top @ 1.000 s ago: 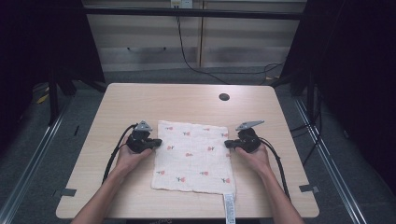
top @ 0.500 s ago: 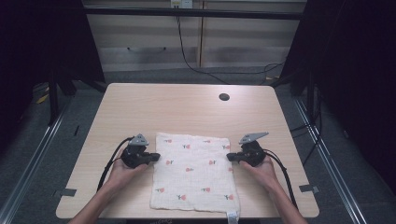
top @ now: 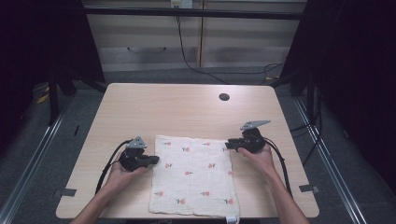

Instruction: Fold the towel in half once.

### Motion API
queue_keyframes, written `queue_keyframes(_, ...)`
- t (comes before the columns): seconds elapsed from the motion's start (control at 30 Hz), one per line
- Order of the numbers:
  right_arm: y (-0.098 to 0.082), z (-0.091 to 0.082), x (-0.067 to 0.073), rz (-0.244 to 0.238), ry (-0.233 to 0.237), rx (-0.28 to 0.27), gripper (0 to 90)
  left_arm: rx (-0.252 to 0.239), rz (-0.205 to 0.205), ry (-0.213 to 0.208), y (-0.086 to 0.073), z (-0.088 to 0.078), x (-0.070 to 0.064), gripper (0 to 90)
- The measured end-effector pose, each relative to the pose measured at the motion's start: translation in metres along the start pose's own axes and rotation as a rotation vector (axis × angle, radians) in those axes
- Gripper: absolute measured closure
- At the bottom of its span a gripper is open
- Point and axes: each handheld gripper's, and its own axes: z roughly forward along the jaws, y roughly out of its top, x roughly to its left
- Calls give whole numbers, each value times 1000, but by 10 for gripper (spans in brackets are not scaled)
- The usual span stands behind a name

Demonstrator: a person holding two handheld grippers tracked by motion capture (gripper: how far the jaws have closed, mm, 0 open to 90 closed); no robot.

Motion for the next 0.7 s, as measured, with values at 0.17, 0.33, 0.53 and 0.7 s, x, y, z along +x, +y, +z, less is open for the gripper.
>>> queue_keyframes(0.17,12,18,-15,25,-27,19,693,-2,-1,-9,-1,0,1,889)
queue_keyframes(0.33,8,29,-21,41,-28,37,691,-4,-7,-8,-1,-1,1,881)
queue_keyframes(0.53,5,31,-19,25,-20,31,829,5,-12,-5,4,1,0,809)
queue_keyframes(0.7,4,31,-20,32,-6,30,876,-50,-27,2,15,-5,10,592)
